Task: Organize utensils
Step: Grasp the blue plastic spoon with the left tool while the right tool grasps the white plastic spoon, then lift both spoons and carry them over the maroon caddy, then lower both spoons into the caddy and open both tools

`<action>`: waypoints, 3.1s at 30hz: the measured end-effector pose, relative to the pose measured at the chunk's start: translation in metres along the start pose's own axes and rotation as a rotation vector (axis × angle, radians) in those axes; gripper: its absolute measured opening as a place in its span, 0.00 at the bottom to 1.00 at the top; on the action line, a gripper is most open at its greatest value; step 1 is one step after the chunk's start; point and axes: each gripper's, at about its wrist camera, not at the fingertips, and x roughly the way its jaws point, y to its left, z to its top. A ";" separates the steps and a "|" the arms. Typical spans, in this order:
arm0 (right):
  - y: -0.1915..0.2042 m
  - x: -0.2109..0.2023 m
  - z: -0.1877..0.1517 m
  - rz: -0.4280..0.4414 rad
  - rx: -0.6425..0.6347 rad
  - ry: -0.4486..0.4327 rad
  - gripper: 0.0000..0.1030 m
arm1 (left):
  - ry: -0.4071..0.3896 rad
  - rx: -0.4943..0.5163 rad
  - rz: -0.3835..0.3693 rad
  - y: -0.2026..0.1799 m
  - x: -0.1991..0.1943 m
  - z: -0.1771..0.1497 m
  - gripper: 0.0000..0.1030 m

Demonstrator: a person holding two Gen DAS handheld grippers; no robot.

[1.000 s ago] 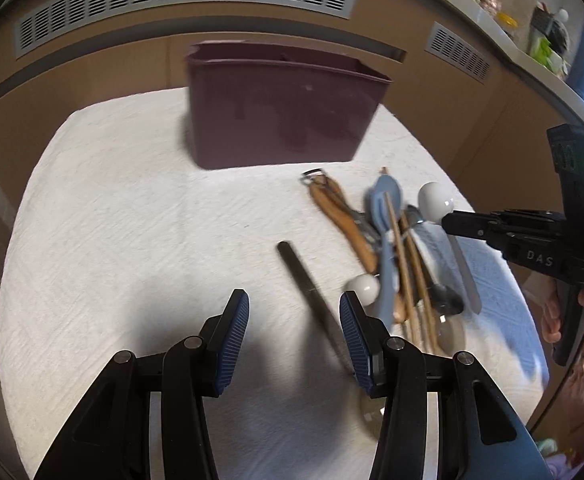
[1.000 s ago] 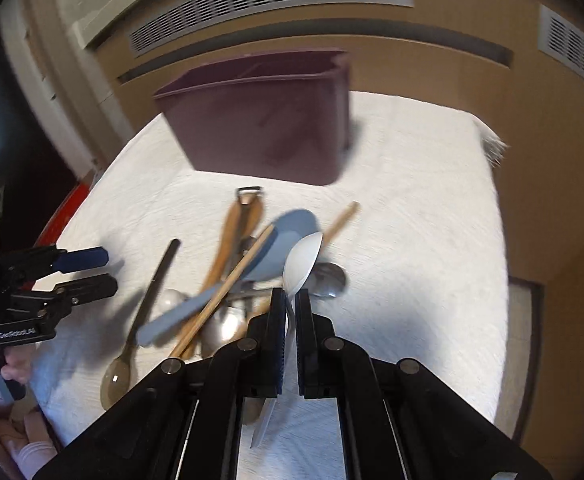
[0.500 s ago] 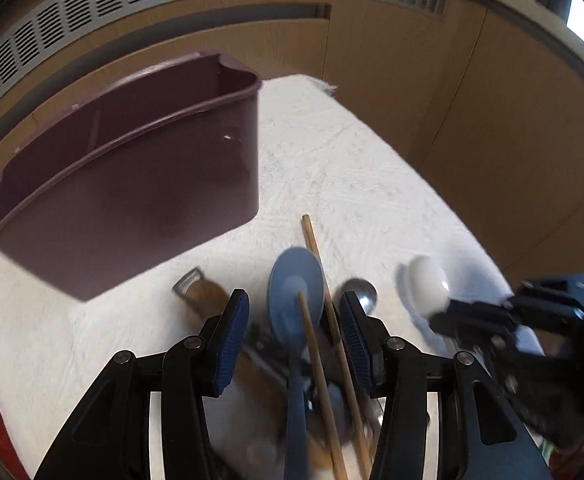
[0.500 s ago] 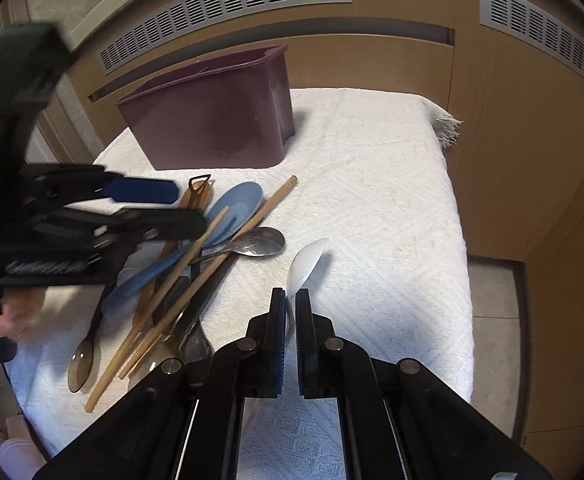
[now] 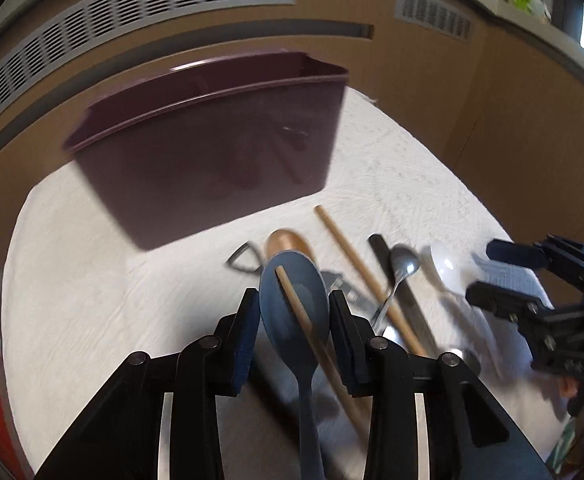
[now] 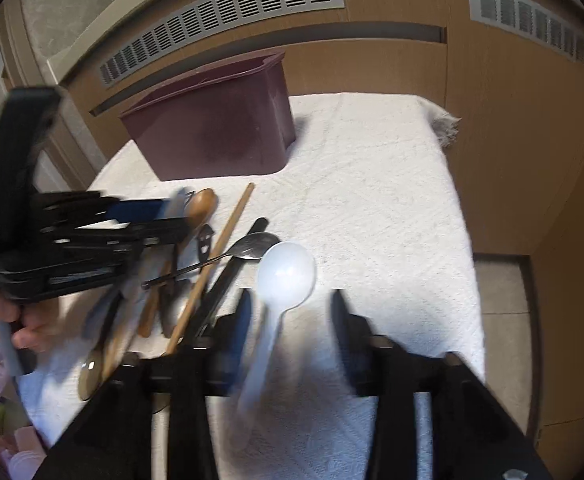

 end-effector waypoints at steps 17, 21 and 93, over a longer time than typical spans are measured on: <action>0.042 0.002 0.016 -0.080 -0.106 0.006 0.30 | -0.227 -0.098 -0.033 0.030 -0.081 -0.039 0.35; 0.052 -0.031 0.022 -0.053 -0.113 -0.082 0.30 | -0.294 -0.071 -0.014 0.022 -0.107 -0.035 0.34; 0.059 0.071 0.196 -0.061 -0.110 -0.229 0.46 | -0.357 -0.175 -0.015 0.092 -0.044 0.078 0.47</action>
